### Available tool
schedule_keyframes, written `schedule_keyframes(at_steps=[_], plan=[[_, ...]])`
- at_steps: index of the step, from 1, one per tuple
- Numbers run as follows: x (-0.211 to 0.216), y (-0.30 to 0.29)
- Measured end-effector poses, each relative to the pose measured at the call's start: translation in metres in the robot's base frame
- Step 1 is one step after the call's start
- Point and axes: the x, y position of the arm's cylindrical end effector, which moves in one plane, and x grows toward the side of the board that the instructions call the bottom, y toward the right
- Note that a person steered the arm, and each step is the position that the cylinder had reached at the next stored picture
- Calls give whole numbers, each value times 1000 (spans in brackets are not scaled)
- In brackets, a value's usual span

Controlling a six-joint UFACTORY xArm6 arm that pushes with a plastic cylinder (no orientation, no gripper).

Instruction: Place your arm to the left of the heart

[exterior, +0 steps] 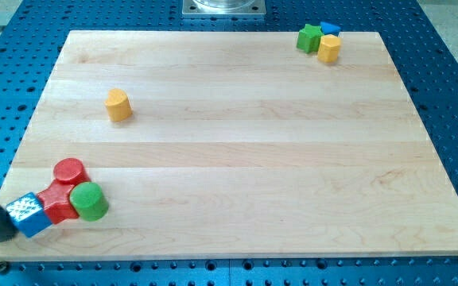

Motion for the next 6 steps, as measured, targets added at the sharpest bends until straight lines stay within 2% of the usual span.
schedule_keyframes(at_steps=[1,2,3,4,5,6], plan=[[-10,-2],[-53,-30],[-121,-17],[-149,-2],[-149,18],[-189,34]])
